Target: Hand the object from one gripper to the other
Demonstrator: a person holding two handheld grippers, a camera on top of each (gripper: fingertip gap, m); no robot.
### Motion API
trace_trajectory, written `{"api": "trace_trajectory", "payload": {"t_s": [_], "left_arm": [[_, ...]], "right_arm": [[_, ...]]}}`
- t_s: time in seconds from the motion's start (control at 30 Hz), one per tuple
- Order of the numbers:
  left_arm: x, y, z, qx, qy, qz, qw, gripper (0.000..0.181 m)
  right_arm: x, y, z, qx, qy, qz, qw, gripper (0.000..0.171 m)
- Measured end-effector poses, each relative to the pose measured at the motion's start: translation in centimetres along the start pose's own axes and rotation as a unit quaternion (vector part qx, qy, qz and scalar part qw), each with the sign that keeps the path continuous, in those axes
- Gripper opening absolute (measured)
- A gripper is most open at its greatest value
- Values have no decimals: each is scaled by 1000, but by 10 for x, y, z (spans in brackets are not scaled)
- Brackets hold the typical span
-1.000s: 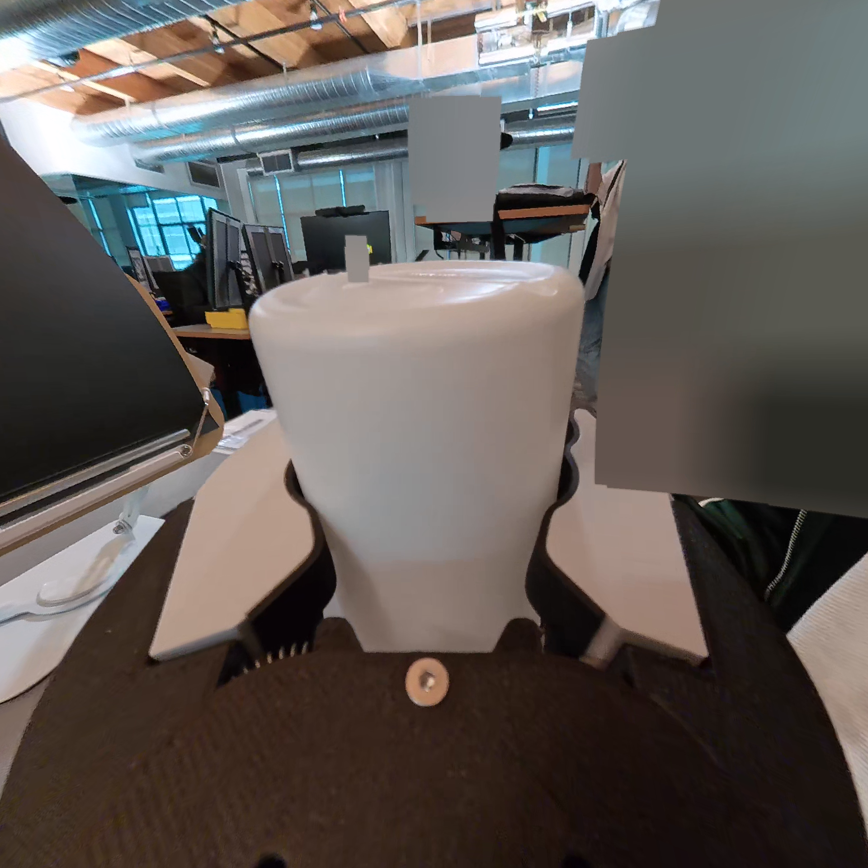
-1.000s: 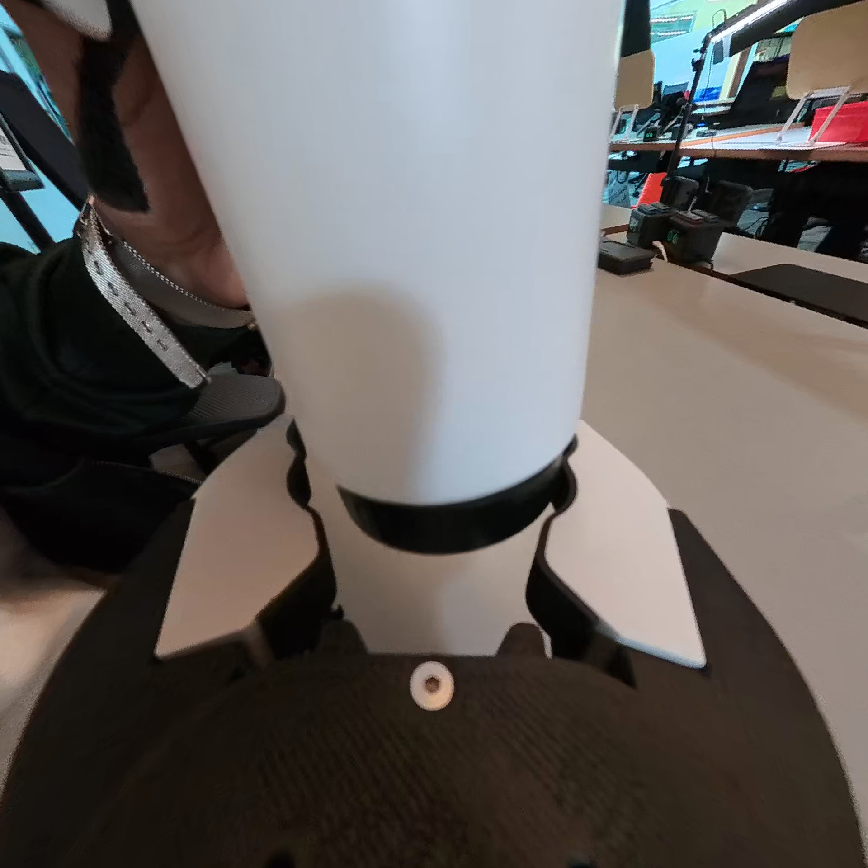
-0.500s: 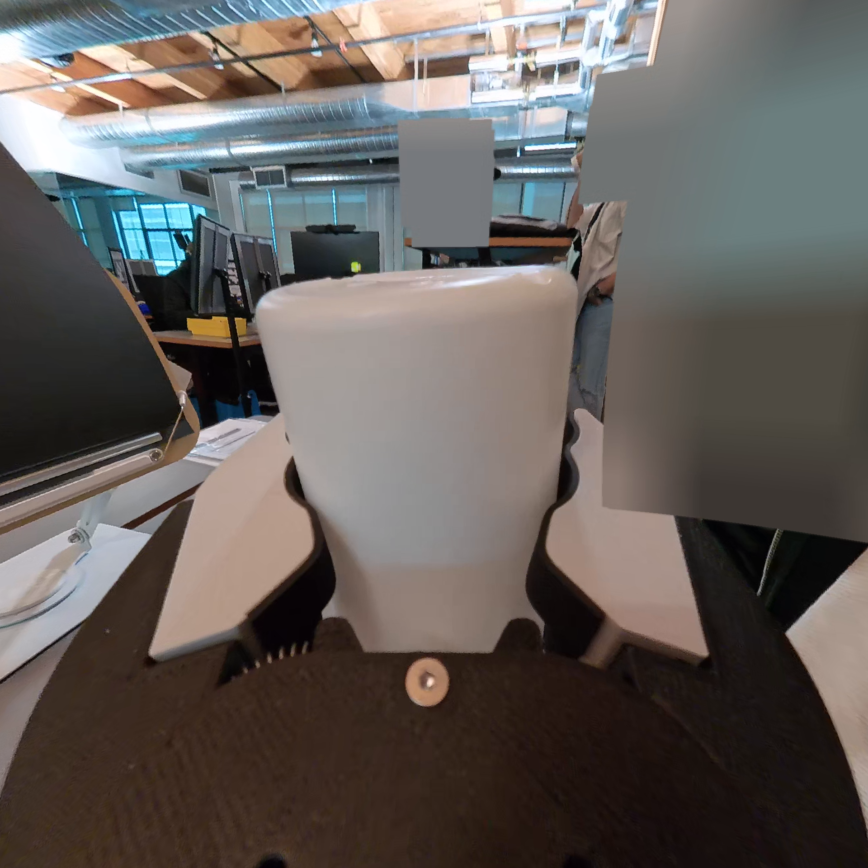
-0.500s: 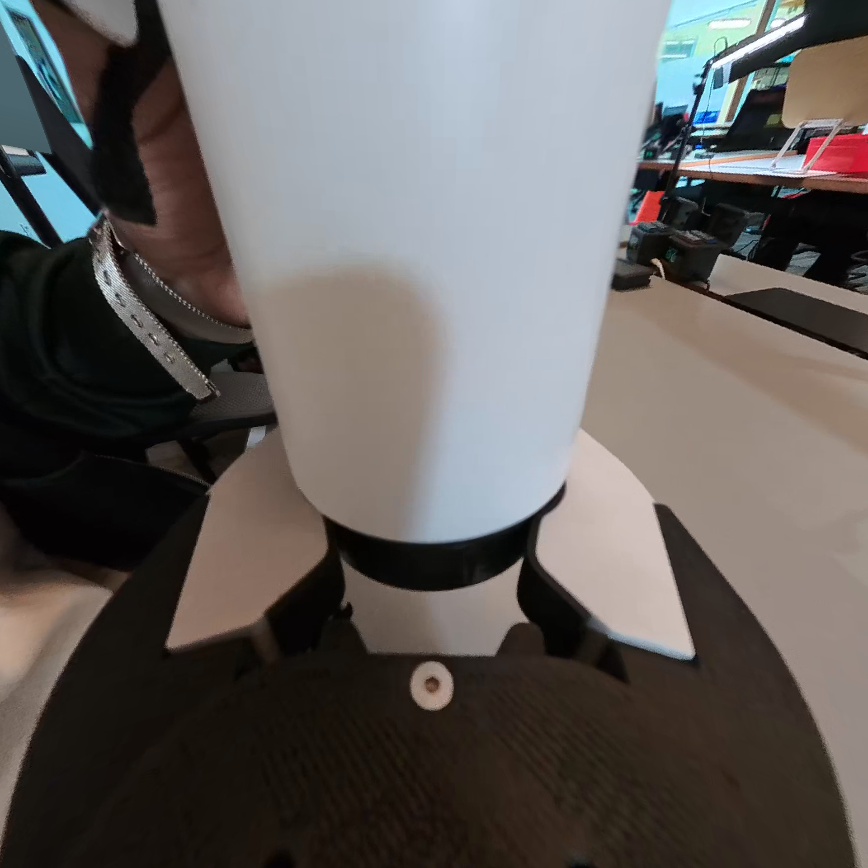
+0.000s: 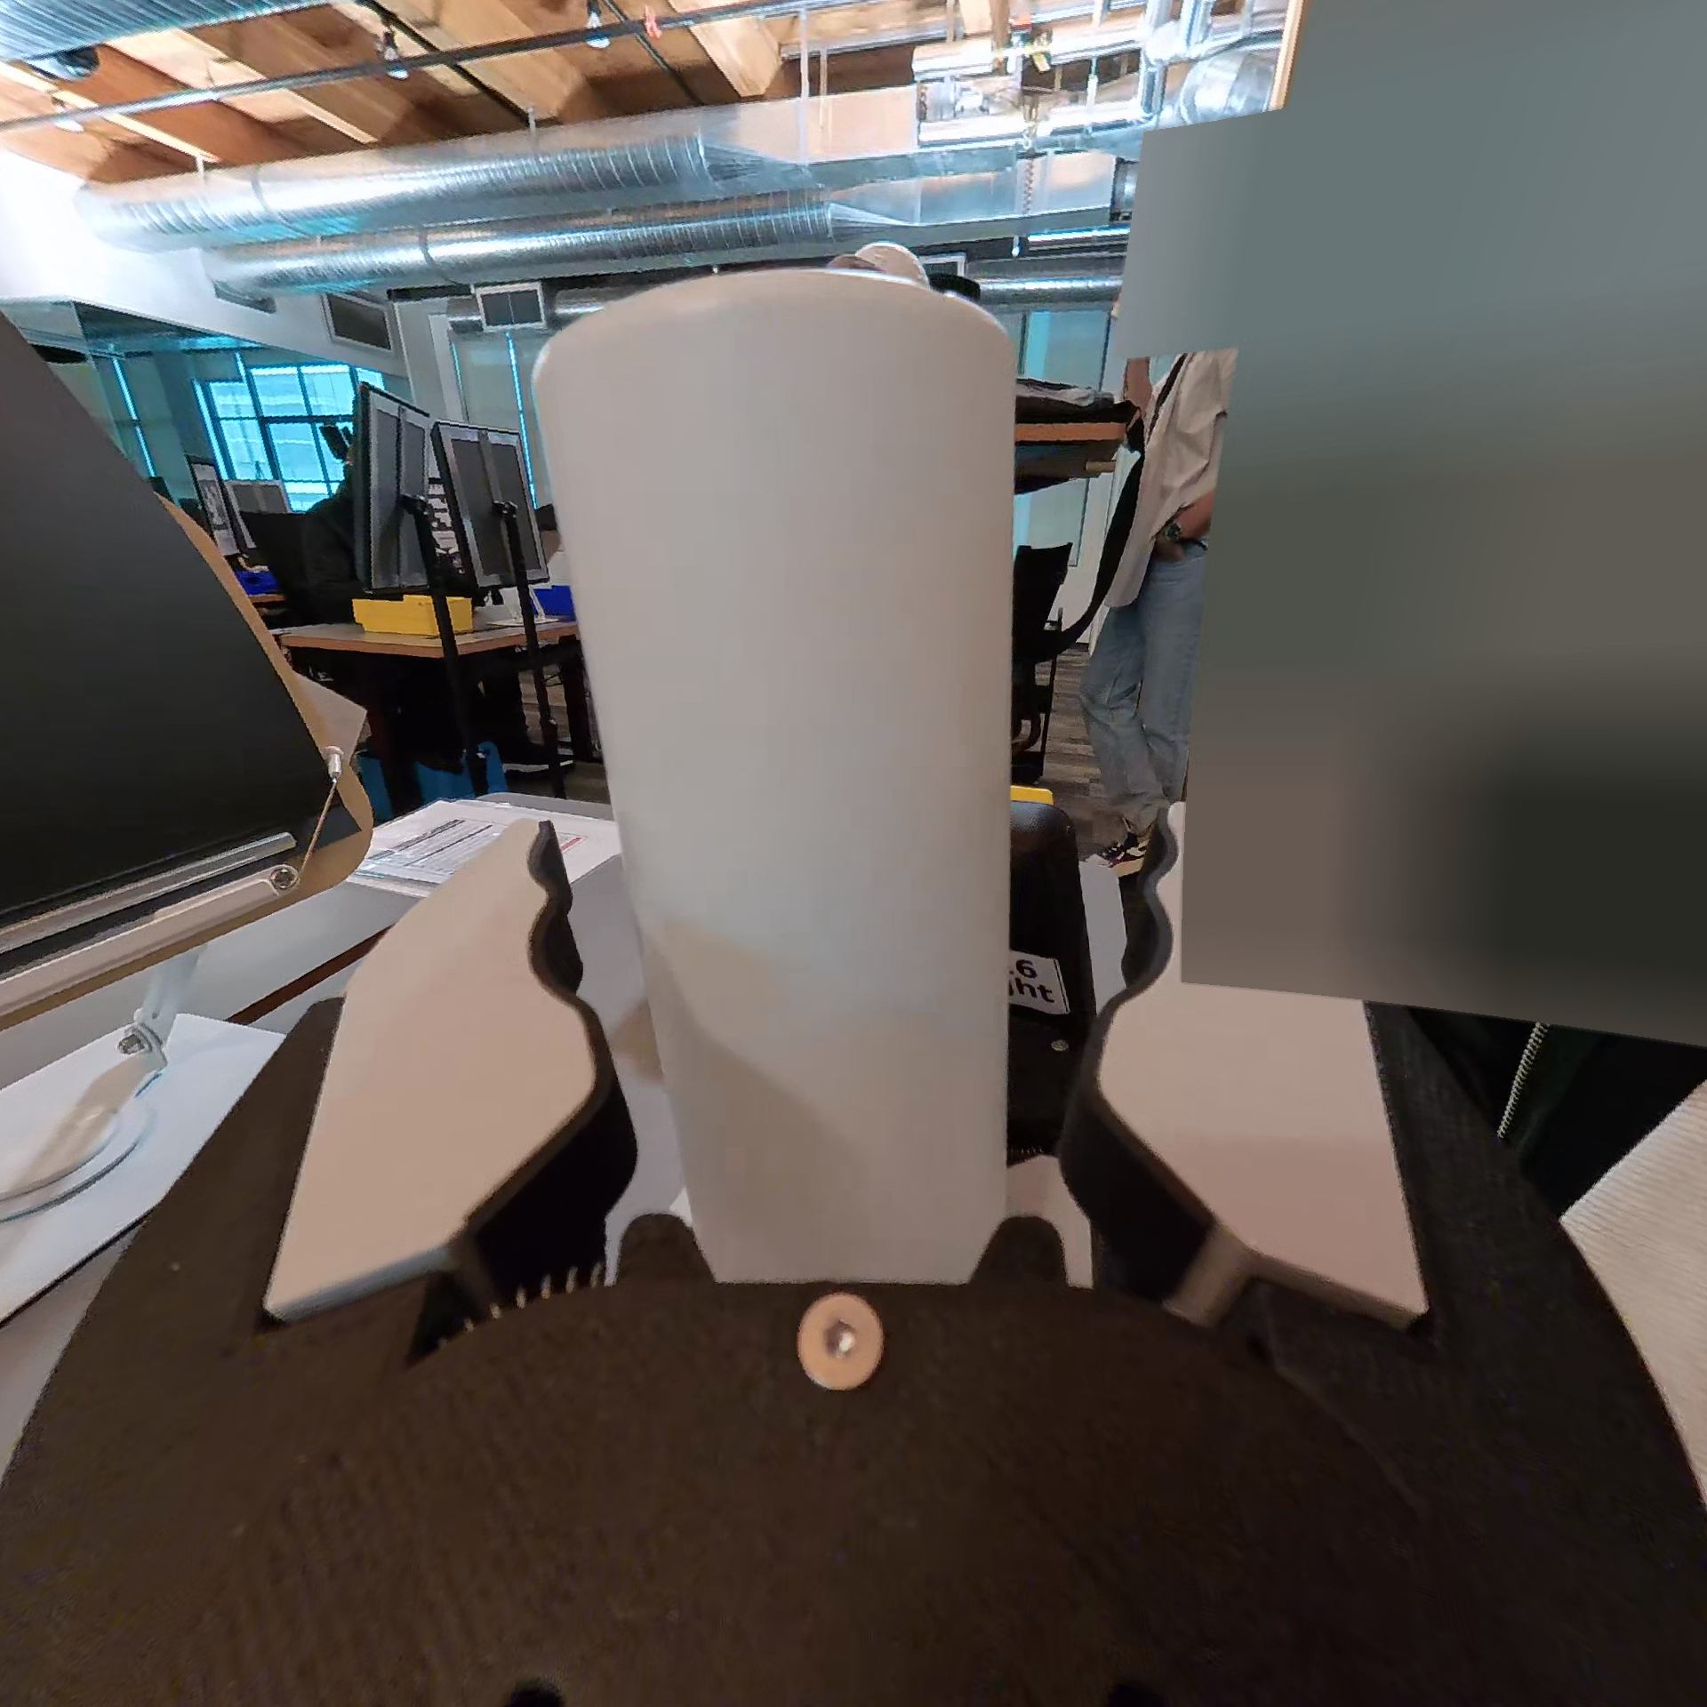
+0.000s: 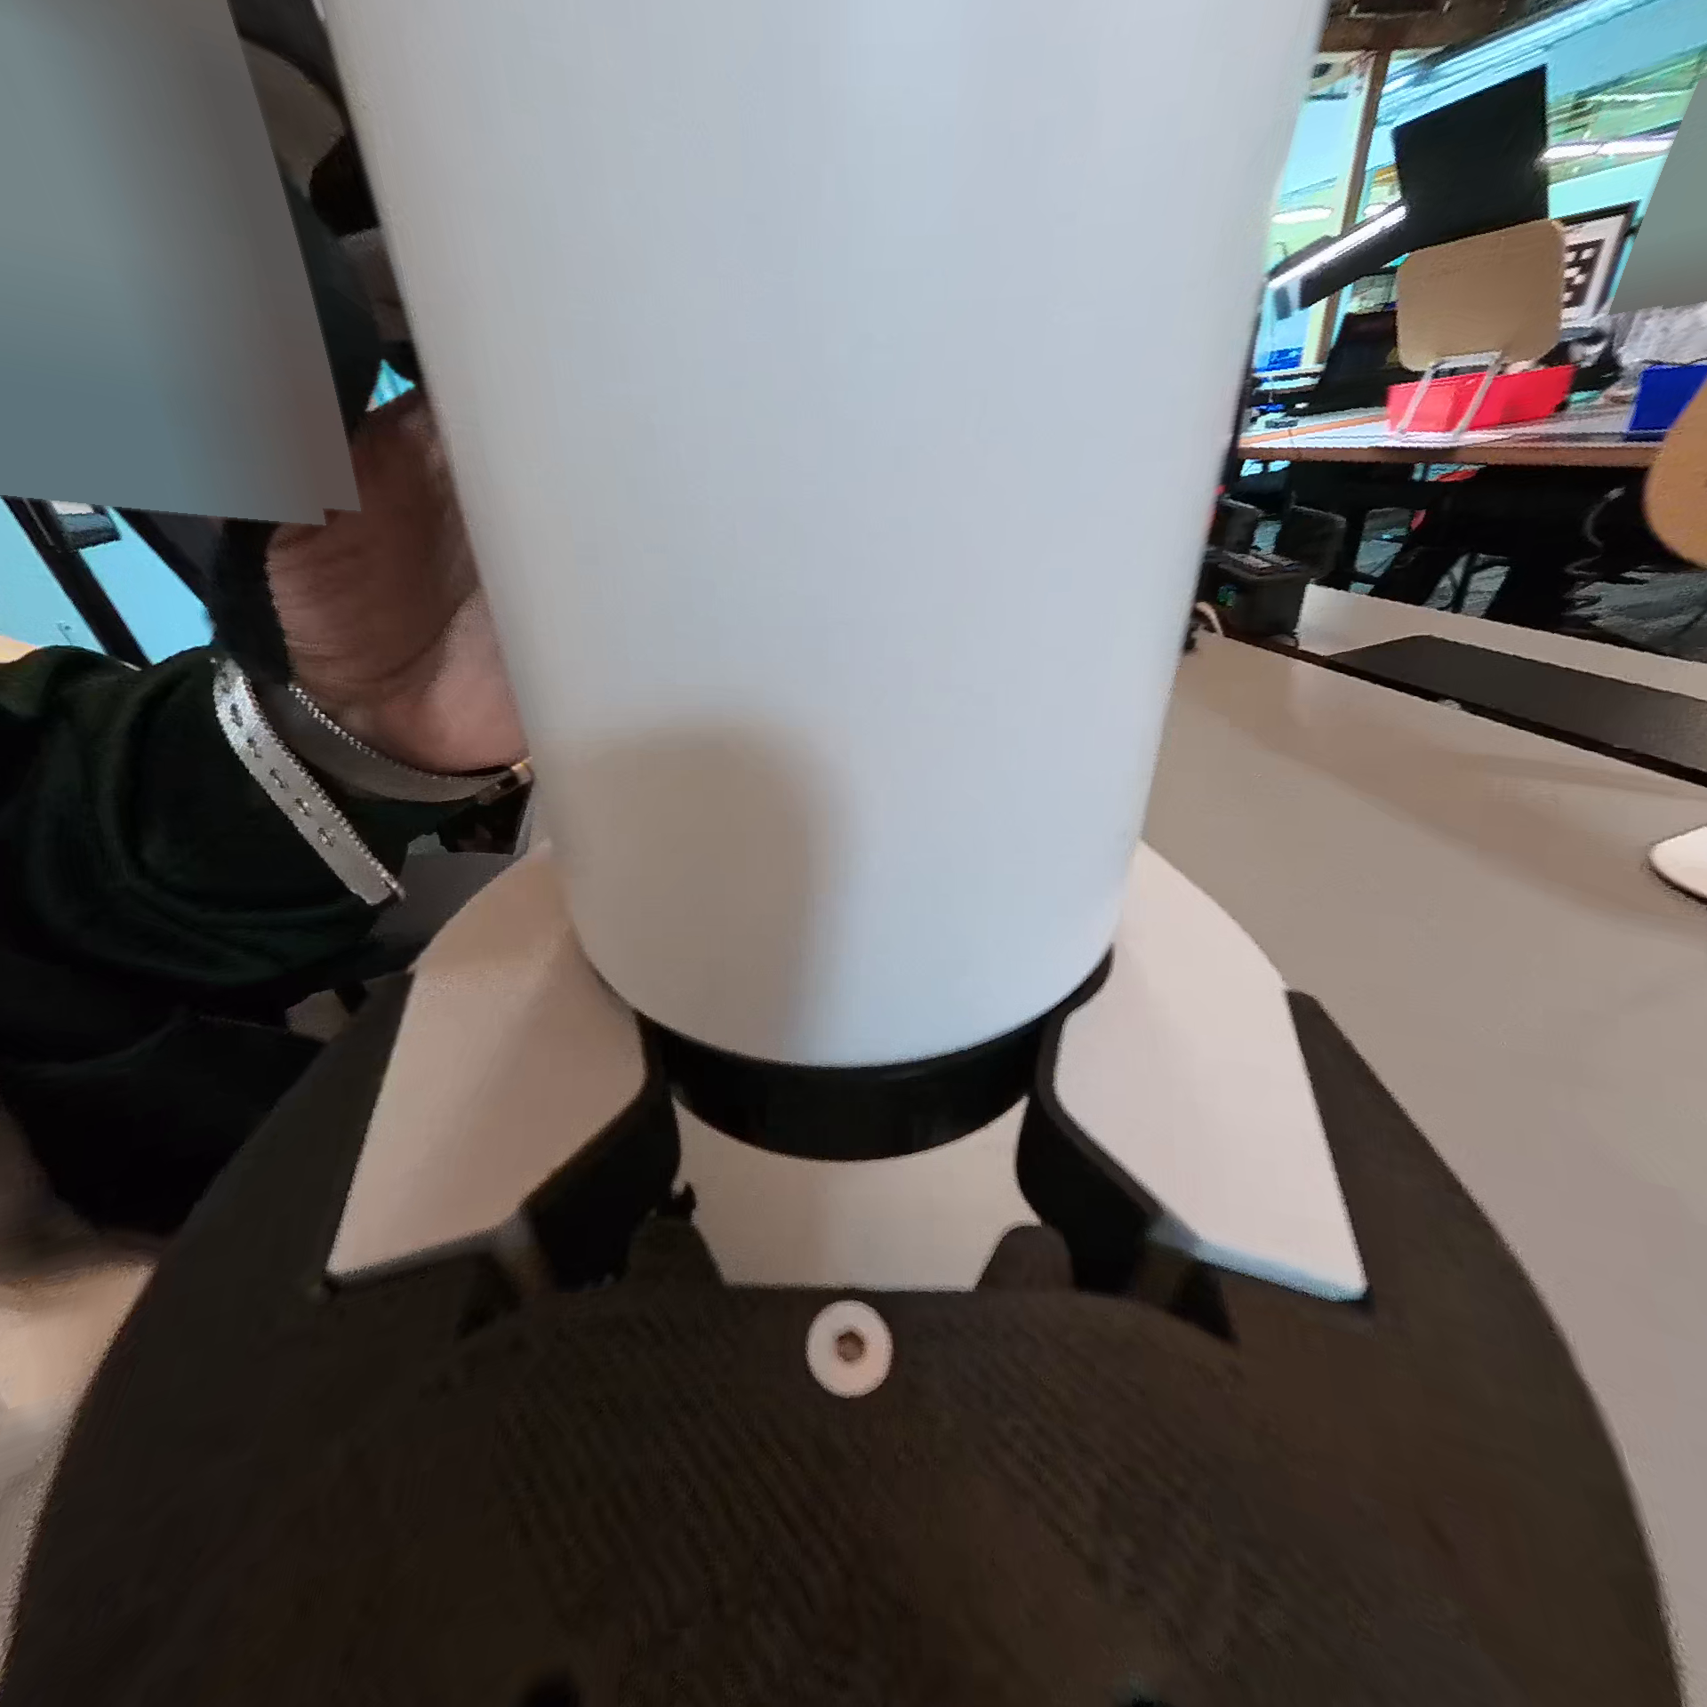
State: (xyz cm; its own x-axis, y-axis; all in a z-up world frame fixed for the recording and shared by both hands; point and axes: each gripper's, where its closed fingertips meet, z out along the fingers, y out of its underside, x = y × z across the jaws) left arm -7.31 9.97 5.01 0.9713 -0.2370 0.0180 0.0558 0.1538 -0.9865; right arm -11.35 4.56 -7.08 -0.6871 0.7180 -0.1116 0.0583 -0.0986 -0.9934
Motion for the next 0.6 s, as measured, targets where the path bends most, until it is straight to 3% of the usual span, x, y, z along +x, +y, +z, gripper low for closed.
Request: {"api": "trace_trajectory", "payload": {"t_s": [0.4,0.6], "left_arm": [[-18,-1,-9,-9,-31,-6,999,125],[-43,-11,-34,-76,-112,100,986,134]], "right_arm": [[29,-7,-19,-6,42,-21,999,95],[49,-8,-34,-54,87,-74,992,94]]}}
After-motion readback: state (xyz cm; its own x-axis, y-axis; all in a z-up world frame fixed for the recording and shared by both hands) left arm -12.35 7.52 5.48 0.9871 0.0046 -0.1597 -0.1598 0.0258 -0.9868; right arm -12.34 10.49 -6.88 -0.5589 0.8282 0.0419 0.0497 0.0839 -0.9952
